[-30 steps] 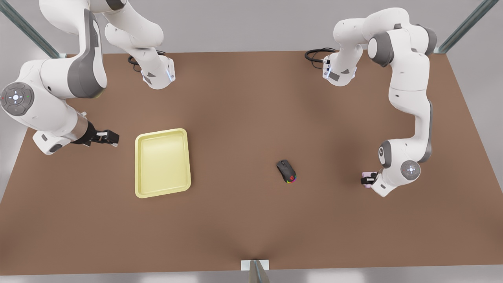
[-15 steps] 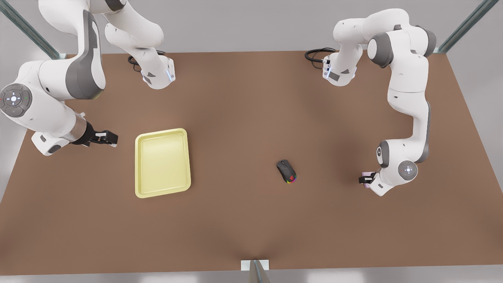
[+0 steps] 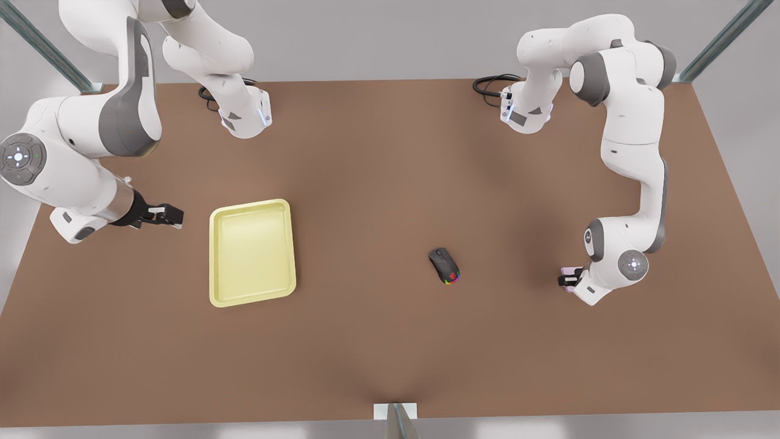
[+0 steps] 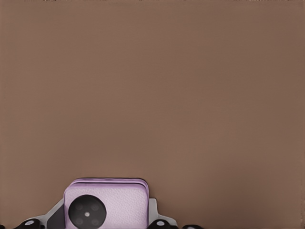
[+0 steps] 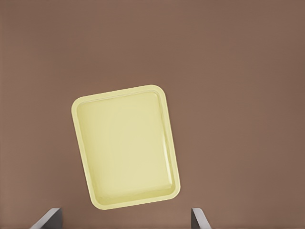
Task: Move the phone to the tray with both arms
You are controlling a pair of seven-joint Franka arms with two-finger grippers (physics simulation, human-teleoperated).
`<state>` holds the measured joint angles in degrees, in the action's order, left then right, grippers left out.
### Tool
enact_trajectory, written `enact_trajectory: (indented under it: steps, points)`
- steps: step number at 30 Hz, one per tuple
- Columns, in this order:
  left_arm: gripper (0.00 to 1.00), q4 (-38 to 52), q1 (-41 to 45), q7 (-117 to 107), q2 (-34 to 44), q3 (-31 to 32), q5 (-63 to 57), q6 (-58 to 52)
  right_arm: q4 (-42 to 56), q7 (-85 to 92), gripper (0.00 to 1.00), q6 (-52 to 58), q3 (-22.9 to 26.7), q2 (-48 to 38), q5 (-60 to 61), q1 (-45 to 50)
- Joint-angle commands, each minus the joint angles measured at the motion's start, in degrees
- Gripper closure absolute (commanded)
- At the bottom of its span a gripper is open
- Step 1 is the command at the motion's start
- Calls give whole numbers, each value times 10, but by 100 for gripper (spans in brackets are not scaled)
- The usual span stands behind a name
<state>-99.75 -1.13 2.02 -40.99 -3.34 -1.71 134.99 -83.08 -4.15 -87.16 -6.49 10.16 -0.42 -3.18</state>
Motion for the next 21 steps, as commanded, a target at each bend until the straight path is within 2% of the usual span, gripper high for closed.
enact_trajectory:
  steps: [1, 6, 13, 15, 19, 21]
  points:
    - [24, 2, 0, 4, 1, 0, 6, -2, 1, 0, 0, -1, 0, -1, 2, 1]
    - [24, 10, 0, 5, 3, 0, 6, -8, -1, -1, 0, -14, 0, 0, 2, 4]
    - [23, 92, 13, -61, 0, 31, 5, -72, 0, -2, 0, -32, -1, 14, 2, 6]
    - [23, 125, 53, -123, 5, 34, 5, -121, -1, -2, 0, -31, -1, 14, 2, 5]
    - [23, 154, 120, -255, 8, 61, 4, -150, 0, 2, 0, -13, -1, 5, 2, 1]
    - [23, 162, 180, -350, 7, 61, 6, -162, -1, 3, 0, -13, -1, 5, 2, 0]
